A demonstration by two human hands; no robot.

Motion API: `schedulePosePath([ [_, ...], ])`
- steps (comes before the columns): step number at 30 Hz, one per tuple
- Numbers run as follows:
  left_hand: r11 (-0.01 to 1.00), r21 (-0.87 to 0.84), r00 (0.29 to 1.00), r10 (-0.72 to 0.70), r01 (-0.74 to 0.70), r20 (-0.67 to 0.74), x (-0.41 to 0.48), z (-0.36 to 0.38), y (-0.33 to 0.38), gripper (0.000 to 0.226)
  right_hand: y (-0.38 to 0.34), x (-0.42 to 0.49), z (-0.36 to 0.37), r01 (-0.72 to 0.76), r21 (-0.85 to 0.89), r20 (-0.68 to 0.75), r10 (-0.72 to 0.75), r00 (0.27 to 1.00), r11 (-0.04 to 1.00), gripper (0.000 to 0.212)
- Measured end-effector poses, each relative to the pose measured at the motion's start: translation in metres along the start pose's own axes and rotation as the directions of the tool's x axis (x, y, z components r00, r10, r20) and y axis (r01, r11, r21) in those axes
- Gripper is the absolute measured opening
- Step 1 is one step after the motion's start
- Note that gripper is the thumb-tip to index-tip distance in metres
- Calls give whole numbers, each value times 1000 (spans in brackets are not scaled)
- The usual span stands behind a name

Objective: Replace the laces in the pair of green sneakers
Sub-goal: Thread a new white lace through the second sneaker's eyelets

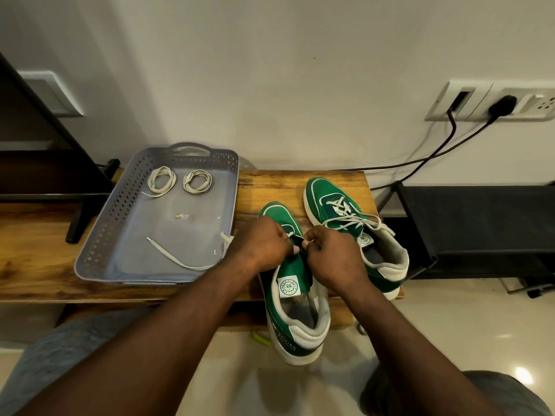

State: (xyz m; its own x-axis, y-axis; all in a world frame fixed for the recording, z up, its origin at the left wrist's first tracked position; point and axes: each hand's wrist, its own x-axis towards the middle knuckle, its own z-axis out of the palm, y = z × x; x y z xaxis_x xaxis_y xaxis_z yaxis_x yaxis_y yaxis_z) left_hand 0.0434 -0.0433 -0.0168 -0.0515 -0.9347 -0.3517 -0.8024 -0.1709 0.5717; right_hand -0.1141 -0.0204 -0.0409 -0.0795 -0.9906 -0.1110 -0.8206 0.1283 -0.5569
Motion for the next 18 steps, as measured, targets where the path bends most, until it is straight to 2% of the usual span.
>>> schedulePosePath([
  [6,979,195,991,82,-59,-108,-4,5,2,13,-3,13,-6,-34,8,115,33,993,999,14],
  [10,988,124,989,106,-93,-102,-3,8,3,13,-1,17,-3,-109,96,157,93,983,989,15],
  [14,978,132,972,179,-160,-150,-3,9,4,5,1,14,-1,-156,176,155,129,979,972,18],
  [18,971,144,949,221,-192,-223,-3,9,3,13,0,9,-2,-151,219,139,122,983,964,18],
])
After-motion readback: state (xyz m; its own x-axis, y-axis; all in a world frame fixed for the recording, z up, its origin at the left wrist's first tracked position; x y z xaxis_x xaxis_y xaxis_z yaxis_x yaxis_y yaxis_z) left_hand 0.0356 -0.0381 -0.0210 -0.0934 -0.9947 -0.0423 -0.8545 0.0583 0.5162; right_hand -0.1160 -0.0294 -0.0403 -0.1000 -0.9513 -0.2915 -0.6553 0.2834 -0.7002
